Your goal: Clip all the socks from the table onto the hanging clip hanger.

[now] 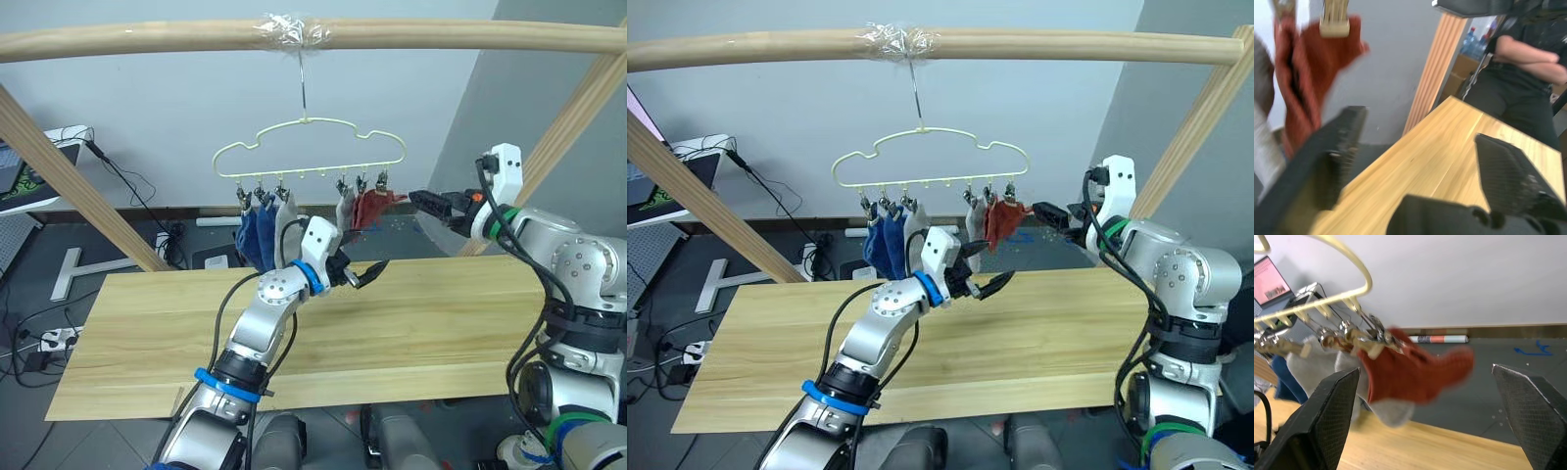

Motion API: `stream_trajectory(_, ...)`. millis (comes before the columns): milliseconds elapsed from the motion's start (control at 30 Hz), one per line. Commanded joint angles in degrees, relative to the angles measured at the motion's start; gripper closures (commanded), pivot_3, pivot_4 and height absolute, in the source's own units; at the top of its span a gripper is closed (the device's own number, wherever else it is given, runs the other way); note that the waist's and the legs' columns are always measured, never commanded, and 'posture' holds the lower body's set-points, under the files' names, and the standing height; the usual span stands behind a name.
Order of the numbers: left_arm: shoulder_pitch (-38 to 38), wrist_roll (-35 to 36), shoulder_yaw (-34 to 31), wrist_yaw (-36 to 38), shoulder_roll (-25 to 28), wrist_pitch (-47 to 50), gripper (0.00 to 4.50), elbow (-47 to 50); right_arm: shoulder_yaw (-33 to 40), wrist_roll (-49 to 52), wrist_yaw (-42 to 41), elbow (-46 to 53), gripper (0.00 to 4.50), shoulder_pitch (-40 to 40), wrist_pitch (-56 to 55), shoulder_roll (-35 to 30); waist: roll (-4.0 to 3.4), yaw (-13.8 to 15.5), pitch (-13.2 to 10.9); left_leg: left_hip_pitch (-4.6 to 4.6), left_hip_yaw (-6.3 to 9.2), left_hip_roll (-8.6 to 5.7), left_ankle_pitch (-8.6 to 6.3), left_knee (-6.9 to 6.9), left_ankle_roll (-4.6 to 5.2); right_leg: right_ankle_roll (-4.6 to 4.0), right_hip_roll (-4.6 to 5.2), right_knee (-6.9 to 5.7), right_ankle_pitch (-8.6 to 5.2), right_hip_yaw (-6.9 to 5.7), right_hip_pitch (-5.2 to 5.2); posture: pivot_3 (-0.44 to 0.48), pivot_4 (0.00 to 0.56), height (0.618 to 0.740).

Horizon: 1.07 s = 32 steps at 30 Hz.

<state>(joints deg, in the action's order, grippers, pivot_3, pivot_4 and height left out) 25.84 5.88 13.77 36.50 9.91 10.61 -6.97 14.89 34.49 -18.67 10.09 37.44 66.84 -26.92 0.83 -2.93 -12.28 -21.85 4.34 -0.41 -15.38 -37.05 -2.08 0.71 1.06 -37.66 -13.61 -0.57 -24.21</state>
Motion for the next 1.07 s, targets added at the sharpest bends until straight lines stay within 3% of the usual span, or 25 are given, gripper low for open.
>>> stream_trajectory(33, -2.4, 1.2, -2.5, 0.9, 2.8, 0.0, 0.03, 4.4, -4.8, -3.1, -5.0, 4.0, 0.00, -4.5, -7.2, -4.1, 0.00, 0.0, 0.0, 0.02, -0.01, 0.00, 0.00, 0.01, 0.00, 0.00, 0.00, 0.01, 0.00, 0.01, 0.01, -0.065, 0.200, 0.740)
stream_trajectory(300, -13.7, 9.7, -16.2, 7.2, 18.7, 5.9, 0.03, 16.9, -5.9, -5.1, -15.5, 8.3, 0.00, -12.5, -17.1, -14.2, 0.02, -0.1, 0.0, 0.05, 0.01, 0.07, 0.00, 0.00, 0.00, 0.03, -0.01, 0.01, -0.03, -0.01, -0.03, -0.031, 0.196, 0.740)
stream_trajectory(433, -19.4, 12.2, -27.5, 9.3, 29.6, 10.9, 0.03, 18.7, -4.1, -5.5, -25.4, 13.2, 0.00, -18.2, -27.5, -19.6, 0.14, 0.4, -0.1, 0.03, 0.02, 0.07, 0.00, -0.01, -0.01, 0.04, -0.01, 0.07, -0.04, -0.03, -0.01, -0.010, 0.193, 0.740)
stream_trajectory(567, -23.1, 11.0, -34.0, 9.5, 37.1, 11.4, 0.03, 17.2, -2.4, -6.2, -31.2, 12.3, 0.00, -23.7, -33.8, -23.0, 0.15, 1.0, -0.1, 0.04, 0.08, 0.12, 0.00, 0.04, -0.01, 0.04, -0.01, 0.31, -0.04, -0.08, 0.06, 0.020, 0.180, 0.740)
stream_trajectory(833, -25.4, 17.1, -45.4, 8.9, 38.3, 16.4, 0.03, 15.0, 0.7, -4.6, -33.8, 8.9, 0.00, -24.8, -37.2, -22.5, 0.26, 2.0, -0.1, -0.05, -0.02, 0.08, 0.00, -0.02, -0.02, 0.12, 0.15, 0.57, 0.04, -0.02, 0.12, 0.036, 0.162, 0.740)
stream_trajectory(1067, -27.2, 18.6, -44.4, 9.8, 37.6, 16.3, 0.03, 16.0, -0.1, -4.8, -34.2, 7.8, 0.00, -23.6, -37.7, -22.2, 0.26, 2.5, -0.1, -0.04, 0.05, 0.16, 0.00, 0.03, -0.04, 0.10, 0.22, 0.55, 0.04, 0.03, 0.11, 0.046, 0.158, 0.740)
